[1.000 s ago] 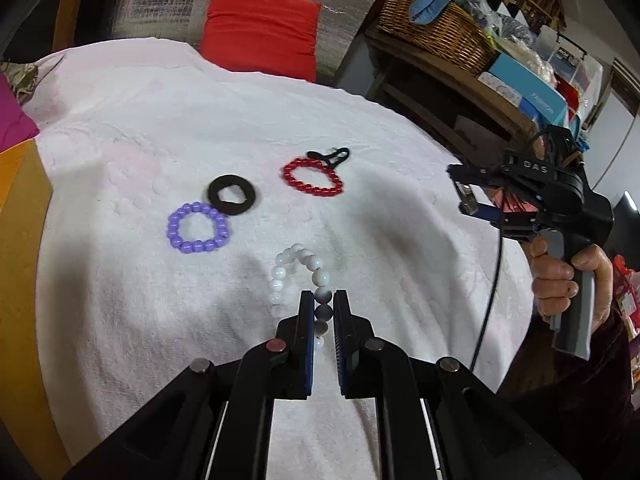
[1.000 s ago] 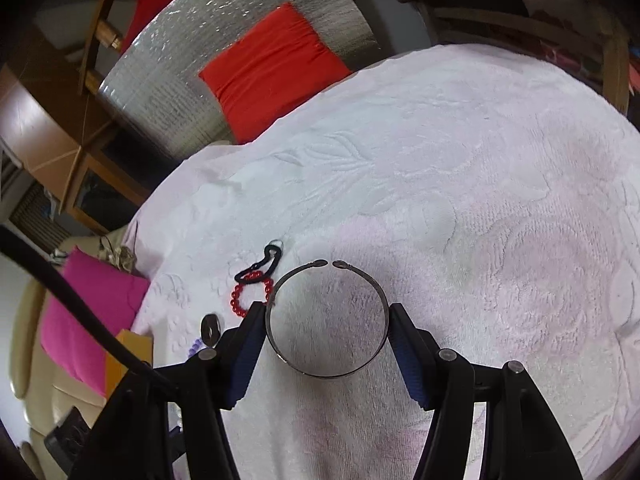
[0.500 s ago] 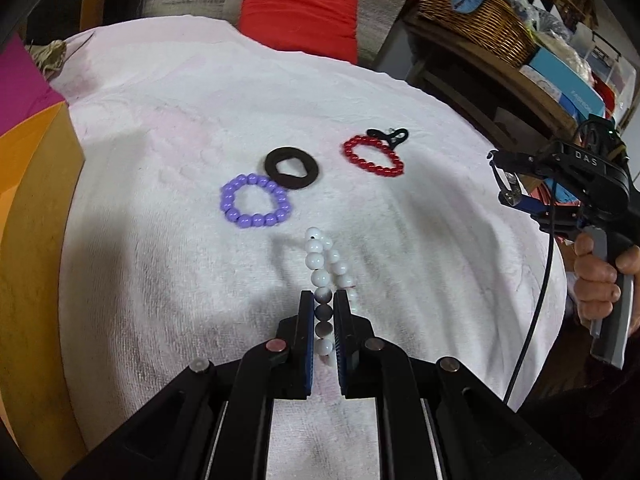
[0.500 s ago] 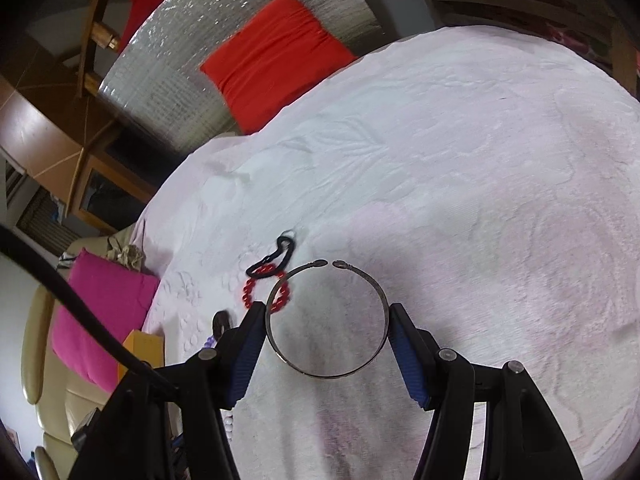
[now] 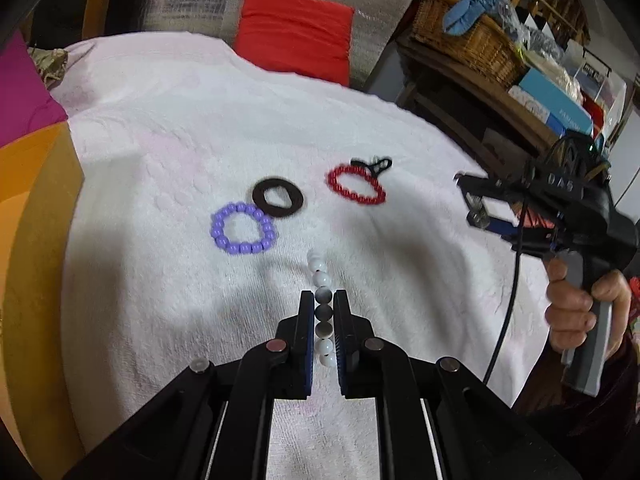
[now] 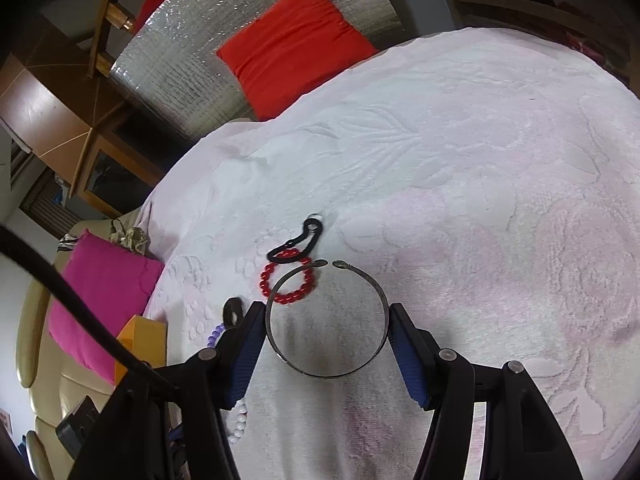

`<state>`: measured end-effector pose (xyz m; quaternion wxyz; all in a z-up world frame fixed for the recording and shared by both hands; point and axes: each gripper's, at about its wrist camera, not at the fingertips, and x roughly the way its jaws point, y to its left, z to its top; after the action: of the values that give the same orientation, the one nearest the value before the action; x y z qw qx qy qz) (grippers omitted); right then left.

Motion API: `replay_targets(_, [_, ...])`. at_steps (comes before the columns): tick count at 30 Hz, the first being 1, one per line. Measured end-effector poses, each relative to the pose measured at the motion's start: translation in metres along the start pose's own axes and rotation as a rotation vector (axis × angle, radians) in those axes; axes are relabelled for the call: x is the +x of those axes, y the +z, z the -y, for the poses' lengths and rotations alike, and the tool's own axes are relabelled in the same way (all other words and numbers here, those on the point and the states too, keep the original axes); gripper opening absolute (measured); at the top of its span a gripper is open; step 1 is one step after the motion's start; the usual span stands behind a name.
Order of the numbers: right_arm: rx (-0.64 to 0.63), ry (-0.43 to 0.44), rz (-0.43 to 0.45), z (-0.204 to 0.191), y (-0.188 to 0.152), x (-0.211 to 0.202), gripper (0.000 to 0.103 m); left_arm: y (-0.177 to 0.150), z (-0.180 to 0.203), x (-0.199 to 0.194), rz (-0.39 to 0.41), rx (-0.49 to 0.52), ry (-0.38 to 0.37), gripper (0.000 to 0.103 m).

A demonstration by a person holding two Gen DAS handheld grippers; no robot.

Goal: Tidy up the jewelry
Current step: 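Lift and carry the bangle and white bracelet toward the orange box with both tools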

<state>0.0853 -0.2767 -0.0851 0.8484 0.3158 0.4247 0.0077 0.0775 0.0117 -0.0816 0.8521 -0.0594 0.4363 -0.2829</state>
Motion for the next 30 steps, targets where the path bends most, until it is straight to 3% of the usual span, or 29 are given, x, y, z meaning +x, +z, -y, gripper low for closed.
replay_targets(22, [-0.145, 0.105, -0.088, -0.067, -0.04, 0.032, 0.064, 0.012, -0.022, -0.063, 0.158, -0.069, -0.023, 0.009])
replay_targets(30, [-0.203, 0.157, -0.128, -0.102, -0.06, 0.048, 0.064, 0.001, -0.038, -0.12, 0.259, -0.098, 0.013, 0.009])
